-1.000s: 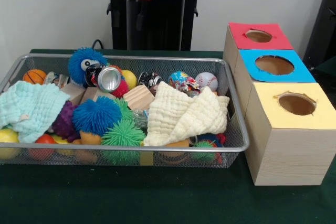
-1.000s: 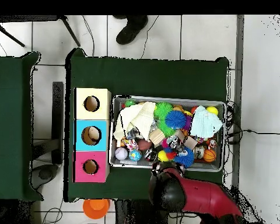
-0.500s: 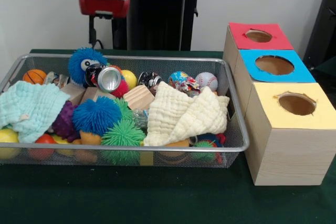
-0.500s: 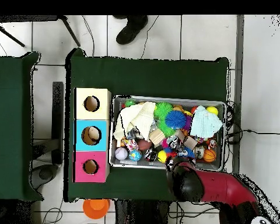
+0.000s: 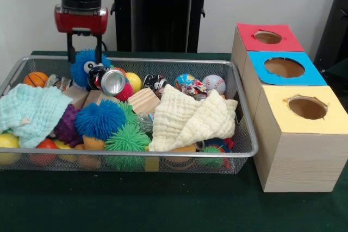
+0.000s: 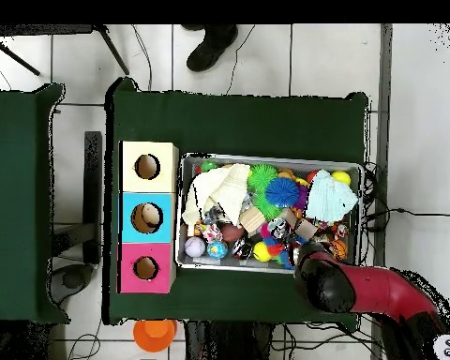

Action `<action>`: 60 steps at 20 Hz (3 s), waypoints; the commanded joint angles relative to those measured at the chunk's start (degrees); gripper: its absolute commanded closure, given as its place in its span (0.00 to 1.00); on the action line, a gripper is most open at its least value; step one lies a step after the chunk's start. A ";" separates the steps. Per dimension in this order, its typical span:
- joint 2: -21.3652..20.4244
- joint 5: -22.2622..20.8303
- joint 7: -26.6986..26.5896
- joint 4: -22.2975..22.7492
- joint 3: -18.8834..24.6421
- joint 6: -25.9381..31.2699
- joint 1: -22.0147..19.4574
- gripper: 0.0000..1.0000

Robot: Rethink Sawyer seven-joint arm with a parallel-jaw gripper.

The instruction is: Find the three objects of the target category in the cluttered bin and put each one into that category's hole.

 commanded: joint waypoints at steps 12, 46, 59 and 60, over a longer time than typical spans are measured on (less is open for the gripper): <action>12.27 -14.96 -18.17 -14.18 14.32 7.29 -8.10 0.00; 6.25 -30.18 -4.51 -17.34 9.60 -2.50 -2.39 0.00; 11.64 -31.45 6.83 -23.73 -1.24 -12.82 9.72 0.00; 12.31 -31.24 6.63 -24.28 -2.06 -13.18 10.36 0.00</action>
